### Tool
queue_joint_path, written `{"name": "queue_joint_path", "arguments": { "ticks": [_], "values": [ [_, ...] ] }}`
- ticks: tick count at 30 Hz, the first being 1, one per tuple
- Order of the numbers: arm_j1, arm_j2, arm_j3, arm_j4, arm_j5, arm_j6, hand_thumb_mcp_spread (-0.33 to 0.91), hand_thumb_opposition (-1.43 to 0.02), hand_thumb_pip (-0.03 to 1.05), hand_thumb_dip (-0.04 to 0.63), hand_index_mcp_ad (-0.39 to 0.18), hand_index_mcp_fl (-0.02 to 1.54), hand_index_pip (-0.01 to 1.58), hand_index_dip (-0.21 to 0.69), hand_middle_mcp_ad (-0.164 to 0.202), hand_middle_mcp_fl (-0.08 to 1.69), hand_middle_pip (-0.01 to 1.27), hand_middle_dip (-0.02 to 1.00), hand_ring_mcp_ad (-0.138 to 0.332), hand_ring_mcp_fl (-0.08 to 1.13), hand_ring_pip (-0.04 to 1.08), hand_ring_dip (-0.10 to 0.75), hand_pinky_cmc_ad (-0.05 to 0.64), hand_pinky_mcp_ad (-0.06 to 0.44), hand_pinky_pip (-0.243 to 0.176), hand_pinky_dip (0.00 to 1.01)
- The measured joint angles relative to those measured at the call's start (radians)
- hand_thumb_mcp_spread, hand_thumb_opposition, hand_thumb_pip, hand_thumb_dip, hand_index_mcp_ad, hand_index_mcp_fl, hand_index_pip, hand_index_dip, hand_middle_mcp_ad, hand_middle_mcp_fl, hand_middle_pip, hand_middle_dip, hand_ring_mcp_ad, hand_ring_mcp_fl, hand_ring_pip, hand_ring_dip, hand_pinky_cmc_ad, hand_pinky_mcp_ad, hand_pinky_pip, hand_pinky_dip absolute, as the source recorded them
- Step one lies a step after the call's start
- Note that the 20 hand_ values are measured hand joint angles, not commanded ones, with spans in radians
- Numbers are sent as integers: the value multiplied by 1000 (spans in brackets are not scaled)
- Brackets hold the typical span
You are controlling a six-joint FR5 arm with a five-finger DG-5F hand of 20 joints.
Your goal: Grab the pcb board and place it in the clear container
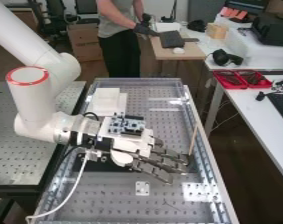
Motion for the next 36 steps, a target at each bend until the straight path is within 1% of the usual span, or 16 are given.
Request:
{"name": "queue_joint_path", "arguments": {
  "ticks": [2,8,10,22,23,27,29,33,34,36],
  "values": [
    [0,-2,1,-2,-1,-4,454,-904,698,253,-133,237,1555,14,61,42,138,126,127,0,87,28,279,169,-75,365],
    [0,-6,1,-4,-4,-6,443,-904,698,253,-134,237,1555,17,61,42,138,126,131,0,87,28,279,168,-75,365],
    [0,-9,-1,-4,-3,-2,443,-902,700,253,-126,237,1555,17,61,42,138,126,131,0,87,28,283,164,-75,365],
    [0,-15,-11,8,0,13,443,-902,702,253,-131,258,1555,17,61,42,136,134,131,0,86,28,279,164,-75,365],
    [0,-15,-11,9,0,16,443,-902,702,253,-124,272,1555,17,61,42,136,134,131,0,86,28,279,164,-75,365],
    [0,-18,-10,12,0,20,449,-911,702,253,-127,354,1559,21,58,38,138,138,131,0,87,28,279,164,-75,365],
    [0,-21,-10,13,0,22,464,-923,677,260,-127,403,1553,33,58,56,138,138,127,-2,87,28,279,164,-75,365],
    [0,-24,-9,16,-2,24,456,-942,668,253,-127,429,1541,47,58,58,138,138,131,0,87,28,279,164,-75,365],
    [0,-25,-10,19,-3,25,476,-942,665,253,-127,429,1541,51,58,58,138,138,131,0,87,28,279,164,-75,365],
    [0,-25,-10,24,-5,27,480,-948,665,251,-127,449,1541,51,58,58,134,138,133,-2,87,28,279,164,-75,365]
  ]
}}
